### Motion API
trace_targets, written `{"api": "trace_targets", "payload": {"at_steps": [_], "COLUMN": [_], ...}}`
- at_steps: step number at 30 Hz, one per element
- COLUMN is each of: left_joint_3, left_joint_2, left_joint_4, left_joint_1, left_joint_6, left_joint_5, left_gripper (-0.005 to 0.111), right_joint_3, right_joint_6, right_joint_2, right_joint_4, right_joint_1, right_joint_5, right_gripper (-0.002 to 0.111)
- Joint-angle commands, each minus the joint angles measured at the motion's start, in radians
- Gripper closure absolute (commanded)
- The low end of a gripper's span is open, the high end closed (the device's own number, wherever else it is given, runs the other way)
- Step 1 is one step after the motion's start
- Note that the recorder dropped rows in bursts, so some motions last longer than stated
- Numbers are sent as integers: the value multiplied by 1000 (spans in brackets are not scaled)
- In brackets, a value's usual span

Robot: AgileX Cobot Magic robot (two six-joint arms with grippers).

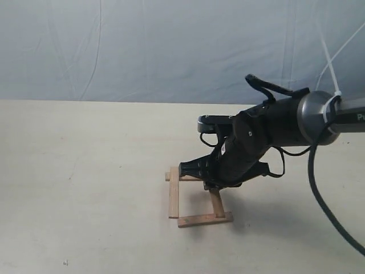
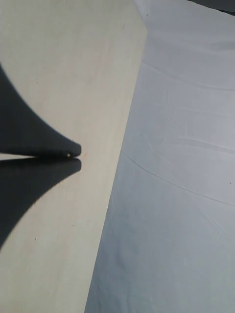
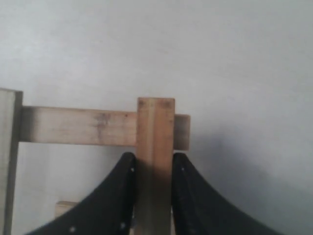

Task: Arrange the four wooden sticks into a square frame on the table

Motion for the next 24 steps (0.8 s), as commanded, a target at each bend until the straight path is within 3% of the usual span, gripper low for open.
{"api": "trace_targets", "payload": {"at_steps": [1, 4, 19, 24], "left_joint_3": [3, 3, 3, 3], "left_joint_2": [-4, -4, -4, -4], "left_joint_4": [5, 5, 5, 5], "left_joint_1": [-7, -7, -7, -7], "left_joint_6": [0, 0, 0, 0], "left_joint_5": [2, 2, 2, 2], "left_gripper": [107, 107, 107, 107], "right_joint_3": [-1, -1, -11, -139], "right_joint_6": [103, 183, 225, 225], "right_joint_2": [34, 40, 105, 106], "right_joint_4": [-126, -224, -253, -264], "right_joint_1": [4, 4, 4, 4], "right_joint_5": [-15, -15, -50, 83], "right_gripper": [109, 109, 109, 109]}}
